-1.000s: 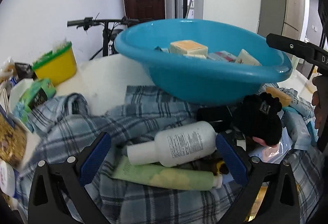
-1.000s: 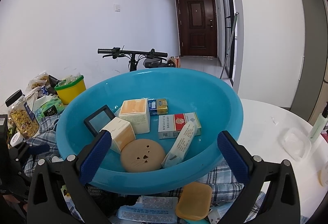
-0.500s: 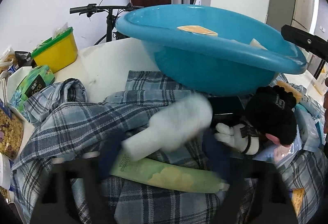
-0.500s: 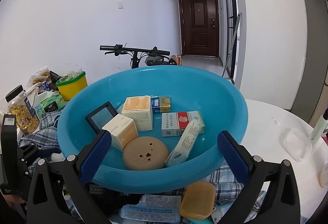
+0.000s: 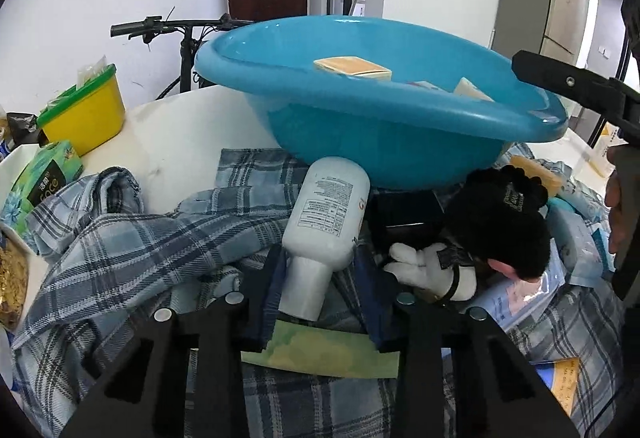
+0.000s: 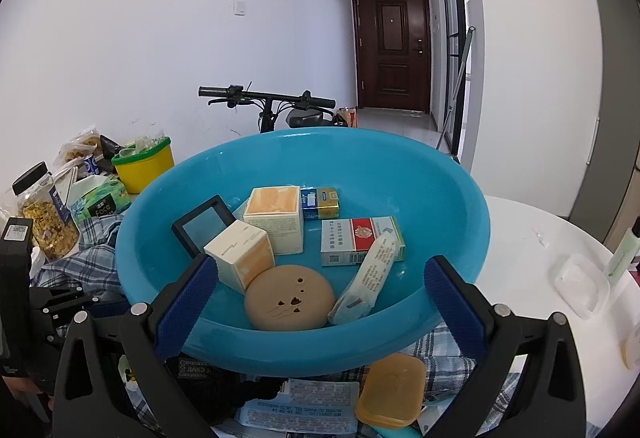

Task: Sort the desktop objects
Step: 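Move the left gripper to the white lotion bottle and grasp it, then lift the white lotion bottle with the left gripper, then grasp the blue RAISON box with the right gripper, then carry the RAISON box over the basin with the right gripper while the left carries the bottle, then lower the lotion bottle into the basin and open the left gripper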

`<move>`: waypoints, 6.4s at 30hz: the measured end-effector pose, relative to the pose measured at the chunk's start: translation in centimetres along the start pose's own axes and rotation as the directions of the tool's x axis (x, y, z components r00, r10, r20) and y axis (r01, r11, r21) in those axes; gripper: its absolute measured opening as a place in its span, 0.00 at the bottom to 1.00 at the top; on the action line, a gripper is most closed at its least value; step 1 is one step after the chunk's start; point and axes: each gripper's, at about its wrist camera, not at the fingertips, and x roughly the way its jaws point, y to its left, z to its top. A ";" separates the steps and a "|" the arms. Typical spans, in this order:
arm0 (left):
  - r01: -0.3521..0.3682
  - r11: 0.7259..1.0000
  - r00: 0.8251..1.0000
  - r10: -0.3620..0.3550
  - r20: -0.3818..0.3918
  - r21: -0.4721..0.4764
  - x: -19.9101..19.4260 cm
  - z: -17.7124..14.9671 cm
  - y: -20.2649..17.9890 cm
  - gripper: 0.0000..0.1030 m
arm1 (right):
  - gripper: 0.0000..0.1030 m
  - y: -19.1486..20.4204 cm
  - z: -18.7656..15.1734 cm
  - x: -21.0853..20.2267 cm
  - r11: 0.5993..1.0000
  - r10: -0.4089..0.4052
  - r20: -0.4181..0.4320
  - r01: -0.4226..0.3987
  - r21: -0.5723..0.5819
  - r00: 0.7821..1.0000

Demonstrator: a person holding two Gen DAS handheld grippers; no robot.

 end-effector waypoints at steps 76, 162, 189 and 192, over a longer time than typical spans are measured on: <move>0.048 0.998 0.989 -0.044 0.144 -0.027 -9.5 -2.0 0.9 0.23 | 1.00 -6.5 -11.8 -9.9 0.990 -0.036 -0.351 -0.013 -0.137 0.936; -0.016 1.000 0.959 0.021 0.282 -0.021 -6.9 13.3 -1.6 0.23 | 0.54 0.5 7.0 0.2 0.986 0.160 -0.038 -0.161 -0.032 0.986; -0.059 0.997 0.958 0.073 0.279 -0.058 -5.9 13.2 -1.8 1.00 | 0.54 0.1 7.1 -0.1 0.991 0.128 -0.044 -0.129 -0.030 0.991; -0.047 0.996 0.957 0.067 0.283 -0.076 -6.3 13.3 -1.2 1.00 | 0.54 0.0 7.1 0.0 0.991 0.128 -0.046 -0.129 -0.029 0.991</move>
